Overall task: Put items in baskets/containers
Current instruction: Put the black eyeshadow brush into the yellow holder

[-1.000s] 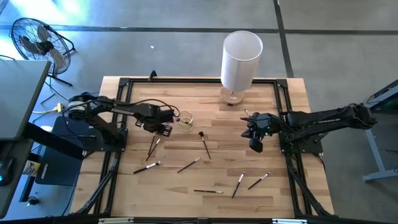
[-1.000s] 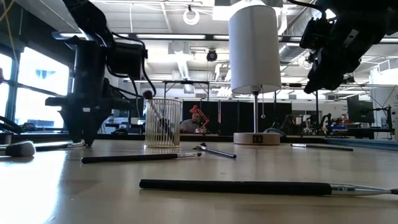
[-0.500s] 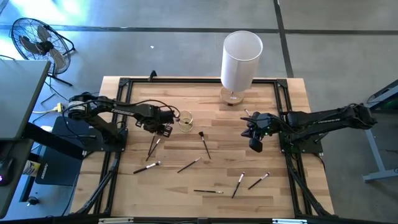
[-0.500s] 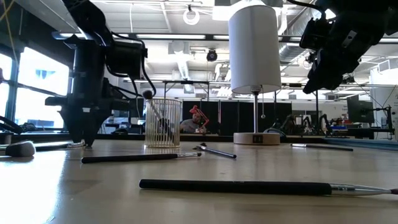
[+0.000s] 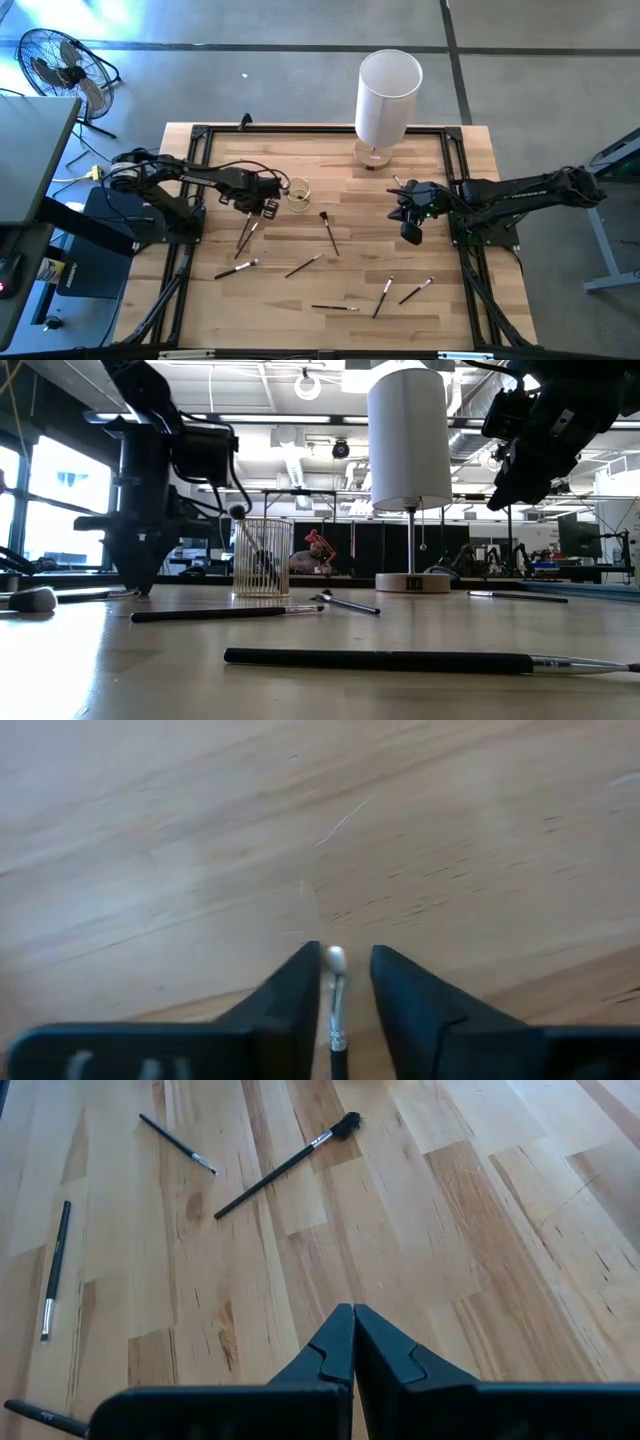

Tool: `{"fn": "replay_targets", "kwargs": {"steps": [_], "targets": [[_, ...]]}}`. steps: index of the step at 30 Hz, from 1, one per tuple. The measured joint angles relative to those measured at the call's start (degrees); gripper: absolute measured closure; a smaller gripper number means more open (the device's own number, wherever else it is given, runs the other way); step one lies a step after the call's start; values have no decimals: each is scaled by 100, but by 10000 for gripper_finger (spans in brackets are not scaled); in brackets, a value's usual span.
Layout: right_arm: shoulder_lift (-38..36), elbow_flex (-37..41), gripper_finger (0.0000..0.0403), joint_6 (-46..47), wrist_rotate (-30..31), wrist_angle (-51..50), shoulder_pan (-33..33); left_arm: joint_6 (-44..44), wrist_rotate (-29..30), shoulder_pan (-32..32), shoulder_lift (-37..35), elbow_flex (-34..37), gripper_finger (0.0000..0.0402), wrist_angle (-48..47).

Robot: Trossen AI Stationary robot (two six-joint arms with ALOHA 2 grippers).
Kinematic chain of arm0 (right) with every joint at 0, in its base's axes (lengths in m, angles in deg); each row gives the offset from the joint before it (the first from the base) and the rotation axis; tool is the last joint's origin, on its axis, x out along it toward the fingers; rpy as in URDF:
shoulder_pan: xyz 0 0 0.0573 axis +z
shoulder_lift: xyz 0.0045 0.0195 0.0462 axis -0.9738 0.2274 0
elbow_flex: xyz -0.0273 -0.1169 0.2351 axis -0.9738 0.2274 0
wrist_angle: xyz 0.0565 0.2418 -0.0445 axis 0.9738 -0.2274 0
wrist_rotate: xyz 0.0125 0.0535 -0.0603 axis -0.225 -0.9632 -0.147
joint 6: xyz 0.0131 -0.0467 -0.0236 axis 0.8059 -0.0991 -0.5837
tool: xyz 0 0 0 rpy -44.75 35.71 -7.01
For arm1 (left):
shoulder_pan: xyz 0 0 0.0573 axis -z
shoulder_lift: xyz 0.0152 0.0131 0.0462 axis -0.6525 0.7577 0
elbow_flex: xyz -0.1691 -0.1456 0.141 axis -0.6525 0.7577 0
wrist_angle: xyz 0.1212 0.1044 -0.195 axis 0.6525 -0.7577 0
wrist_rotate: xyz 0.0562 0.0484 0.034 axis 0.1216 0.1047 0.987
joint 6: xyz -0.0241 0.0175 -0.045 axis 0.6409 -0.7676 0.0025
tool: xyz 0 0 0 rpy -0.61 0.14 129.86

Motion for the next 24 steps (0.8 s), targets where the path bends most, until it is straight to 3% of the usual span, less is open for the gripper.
{"fn": "replay_targets", "kwargs": {"steps": [5, 10, 16, 20, 24], "targets": [[0, 0, 403, -2, -2, 0, 0, 22, 7, -2, 0, 0, 394, -12], [0, 0, 403, -4, -2, 0, 0, 32, -212, 86, 0, -10, 397, -25], [0, 0, 402, -4, -4, 0, 0, 398, -57, 879, -182, -281, 399, -98], [0, 0, 402, -2, -24, 0, 8, 864, 527, 1494, -488, -523, 400, -164], [1, 0, 403, -7, -26, 2, 11, 1439, 1571, 2111, -908, -779, 401, -263]]}}
